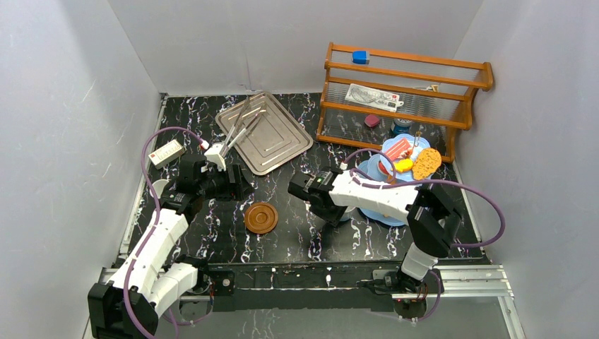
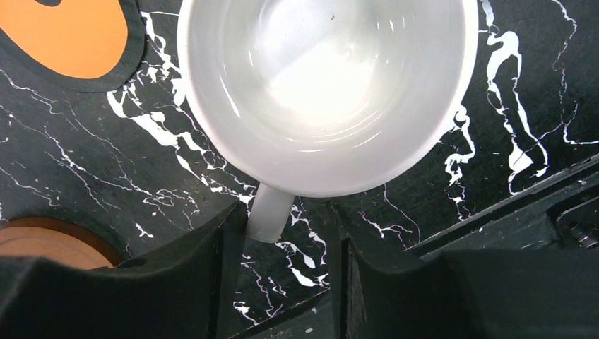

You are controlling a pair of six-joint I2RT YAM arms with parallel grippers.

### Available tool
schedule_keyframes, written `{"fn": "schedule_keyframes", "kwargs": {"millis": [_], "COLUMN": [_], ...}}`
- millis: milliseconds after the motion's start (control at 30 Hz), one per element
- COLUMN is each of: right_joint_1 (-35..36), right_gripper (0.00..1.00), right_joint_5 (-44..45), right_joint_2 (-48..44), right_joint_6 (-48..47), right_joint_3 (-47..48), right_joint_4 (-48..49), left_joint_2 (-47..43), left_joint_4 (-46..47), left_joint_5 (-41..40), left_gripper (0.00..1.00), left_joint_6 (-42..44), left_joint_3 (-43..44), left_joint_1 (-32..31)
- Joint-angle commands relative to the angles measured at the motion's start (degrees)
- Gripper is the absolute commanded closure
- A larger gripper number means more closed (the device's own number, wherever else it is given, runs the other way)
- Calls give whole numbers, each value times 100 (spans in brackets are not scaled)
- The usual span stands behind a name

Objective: Serve the afternoon tea
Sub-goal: Pick up the cup at the center of the board.

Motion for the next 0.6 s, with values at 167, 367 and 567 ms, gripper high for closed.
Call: {"fn": "schedule_keyframes", "kwargs": {"millis": [167,367,567], "right_joint_1": [35,36,34], "right_gripper": [44,45,50], "right_joint_5": [521,663,646], "right_joint_2": [-55,0,257], "right_joint_6": [-17,-145,-179], "right_joint_3": [-118,-120,-26], "right_joint_4": [-5,278,260], "left_joint_2": [-74,-113,-116], "left_joint_4": [8,7,6], "left_joint_5": [59,85,109], "left_gripper": [25,25,24], "left_joint_6": [60,63,65], "left_joint_3": [4,-14,-5], "left_joint_1": [30,30,30]}}
